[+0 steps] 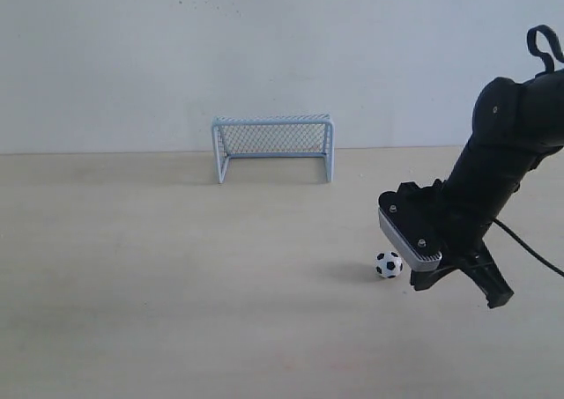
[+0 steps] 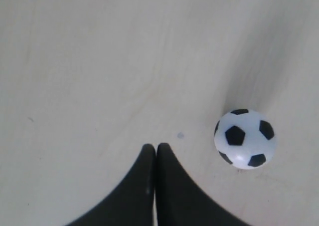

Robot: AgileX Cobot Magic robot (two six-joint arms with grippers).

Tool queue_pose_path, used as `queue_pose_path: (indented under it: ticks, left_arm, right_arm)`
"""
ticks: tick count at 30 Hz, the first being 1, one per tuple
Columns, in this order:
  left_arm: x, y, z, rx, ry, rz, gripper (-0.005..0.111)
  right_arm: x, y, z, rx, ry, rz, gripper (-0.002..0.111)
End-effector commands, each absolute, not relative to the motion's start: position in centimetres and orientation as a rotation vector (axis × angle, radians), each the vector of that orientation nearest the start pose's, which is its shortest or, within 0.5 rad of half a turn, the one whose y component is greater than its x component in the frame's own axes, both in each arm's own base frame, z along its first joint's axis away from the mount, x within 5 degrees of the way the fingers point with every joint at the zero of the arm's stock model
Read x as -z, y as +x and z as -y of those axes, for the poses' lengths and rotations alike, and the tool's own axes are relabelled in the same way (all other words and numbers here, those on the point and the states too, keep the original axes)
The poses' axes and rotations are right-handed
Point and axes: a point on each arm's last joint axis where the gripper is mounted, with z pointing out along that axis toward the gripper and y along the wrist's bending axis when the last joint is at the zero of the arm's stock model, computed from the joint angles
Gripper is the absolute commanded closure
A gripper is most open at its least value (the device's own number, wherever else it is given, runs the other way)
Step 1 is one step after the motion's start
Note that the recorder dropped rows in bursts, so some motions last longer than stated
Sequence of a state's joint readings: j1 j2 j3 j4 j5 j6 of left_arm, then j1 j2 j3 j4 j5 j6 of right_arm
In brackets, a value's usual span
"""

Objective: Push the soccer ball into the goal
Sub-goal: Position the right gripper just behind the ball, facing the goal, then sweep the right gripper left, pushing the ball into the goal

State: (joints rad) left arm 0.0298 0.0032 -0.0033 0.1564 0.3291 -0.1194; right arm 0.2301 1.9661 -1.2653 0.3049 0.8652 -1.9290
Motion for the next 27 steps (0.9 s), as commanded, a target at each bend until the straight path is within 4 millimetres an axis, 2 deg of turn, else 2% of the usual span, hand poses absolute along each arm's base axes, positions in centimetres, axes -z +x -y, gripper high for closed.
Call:
queue_pose_path:
  ticks: [1, 8, 13, 19, 20, 22, 24, 25, 26, 27]
  left_arm:
    - [-18.5, 5.4, -0.6, -0.085, -0.027, -1.794, 0.102]
    - [-18.5, 5.4, -0.6, -0.085, -0.027, -1.794, 0.102]
    - [-18.5, 5.4, -0.6, -0.085, -0.027, -1.794, 0.102]
    - [-18.5, 5.4, -0.6, -0.085, -0.027, -1.794, 0.102]
    - [-18.5, 5.4, -0.6, -0.085, -0.027, -1.794, 0.102]
    - [-18.5, 5.4, -0.6, -0.085, -0.027, -1.794, 0.102]
    - [-18.5, 5.4, -0.6, -0.085, -0.027, -1.794, 0.102]
    - [-18.5, 5.4, -0.6, -0.085, -0.027, -1.794, 0.102]
    - [-18.5, 5.4, -0.6, -0.085, -0.027, -1.794, 0.102]
    - [-18.5, 5.4, -0.6, -0.085, -0.027, -1.794, 0.102]
  right_arm:
    - [-15.3, 35.8, -10.7, -0.131, -2.427, -1.579, 0.109]
    - [-13.4, 36.2, -10.7, -0.143, -2.439, -1.599, 0.109]
    - [-13.4, 36.4, -10.6, -0.107, -2.437, -1.591, 0.109]
    - [-13.4, 35.9, -10.4, -0.147, -2.510, -1.587, 0.109]
    - [-13.3, 36.0, -10.6, -0.139, -2.516, -1.575, 0.109]
    - [-13.8, 37.5, -12.9, -0.015, -2.514, -1.429, 0.109]
    - [-15.6, 41.1, -16.5, 0.382, -2.323, -1.191, 0.109]
    - [-17.2, 42.4, -17.7, 0.519, -2.112, -1.212, 0.109]
    - [-19.2, 43.0, -18.7, 0.572, -1.876, -1.269, 0.109]
    - [-20.5, 43.1, -19.2, 0.597, -1.732, -1.292, 0.109]
